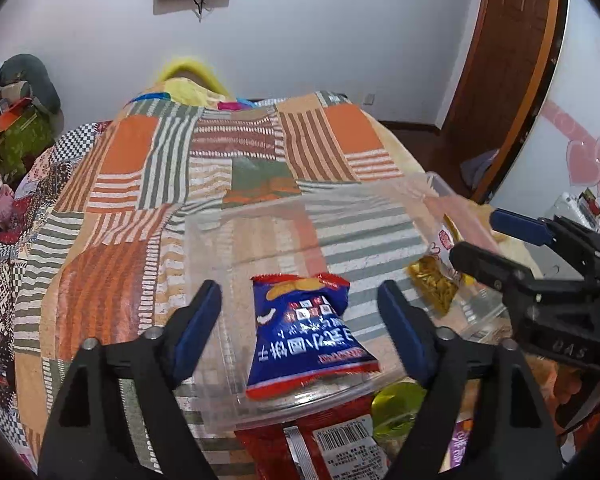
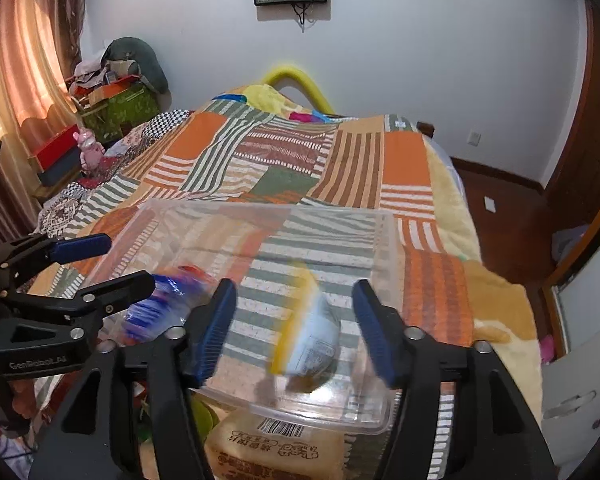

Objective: Organize snacks
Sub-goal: 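Drop the blue bag into the clear box while right tool drops chip bag, then grasp the red noodle bag with left tool while right grasps puff tub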

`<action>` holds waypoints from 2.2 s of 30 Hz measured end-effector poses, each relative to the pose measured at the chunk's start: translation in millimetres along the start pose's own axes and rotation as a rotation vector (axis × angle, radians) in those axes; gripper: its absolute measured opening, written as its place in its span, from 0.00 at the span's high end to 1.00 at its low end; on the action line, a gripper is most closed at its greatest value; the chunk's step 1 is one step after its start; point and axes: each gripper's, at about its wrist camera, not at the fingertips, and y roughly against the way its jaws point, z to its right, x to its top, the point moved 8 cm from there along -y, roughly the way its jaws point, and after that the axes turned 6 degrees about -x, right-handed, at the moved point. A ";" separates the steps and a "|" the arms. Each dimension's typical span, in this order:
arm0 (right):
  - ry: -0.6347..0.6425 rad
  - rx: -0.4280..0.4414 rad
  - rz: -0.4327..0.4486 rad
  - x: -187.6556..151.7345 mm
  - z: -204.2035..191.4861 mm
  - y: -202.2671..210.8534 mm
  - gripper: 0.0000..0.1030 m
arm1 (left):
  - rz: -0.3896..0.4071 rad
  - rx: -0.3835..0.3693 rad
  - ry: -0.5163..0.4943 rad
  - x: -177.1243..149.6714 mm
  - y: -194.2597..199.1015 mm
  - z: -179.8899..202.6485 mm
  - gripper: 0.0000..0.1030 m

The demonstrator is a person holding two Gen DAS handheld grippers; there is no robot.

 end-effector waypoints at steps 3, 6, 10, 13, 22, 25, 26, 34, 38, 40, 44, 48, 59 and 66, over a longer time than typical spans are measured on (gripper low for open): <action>0.003 -0.016 0.034 4.4 1.5 9.2 0.32 | 0.029 -0.005 0.008 3.3 14.9 0.5 0.17; -0.004 -0.013 0.057 6.1 1.9 22.7 0.32 | 0.056 -0.010 0.013 4.2 33.9 2.0 0.15; -0.017 -0.011 0.093 8.2 1.9 40.6 0.32 | 0.080 -0.002 0.005 -0.4 55.5 4.7 0.09; -0.029 -0.008 0.124 7.4 2.0 56.8 0.32 | 0.076 0.006 -0.010 -9.2 66.7 8.0 0.07; -0.066 0.000 0.158 -14.8 3.4 83.9 0.32 | 0.030 -0.010 -0.034 -53.7 84.8 13.4 0.05; -0.080 -0.006 0.149 -32.3 2.3 88.4 0.32 | 0.020 -0.015 -0.042 -69.5 85.7 18.0 0.05; -0.081 -0.007 0.145 -36.8 2.0 88.5 0.32 | 0.020 -0.021 -0.041 -74.2 86.1 19.4 0.05; -0.129 -0.014 0.070 -75.9 9.2 76.5 0.32 | -0.040 -0.061 0.006 -106.8 68.9 25.6 0.05; -0.162 -0.018 0.010 -90.3 21.0 60.9 0.32 | -0.063 -0.061 0.011 -115.2 56.2 28.0 0.05; -0.175 0.002 -0.014 -96.0 21.4 54.6 0.32 | -0.074 -0.058 0.007 -118.0 49.7 29.7 0.05; -0.171 -0.001 -0.046 -106.0 19.2 42.3 0.32 | -0.104 -0.044 0.003 -122.9 36.6 31.9 0.05; -0.173 0.010 -0.050 -108.8 15.3 40.3 0.25 | -0.113 -0.022 0.006 -125.7 27.6 26.6 0.05; -0.178 0.052 -0.069 -111.4 3.7 30.7 0.18 | -0.094 -0.038 0.011 -128.3 25.5 26.4 0.20; -0.175 0.071 -0.087 -108.2 1.4 26.9 0.18 | -0.076 0.004 -0.028 -128.4 29.2 29.0 0.32</action>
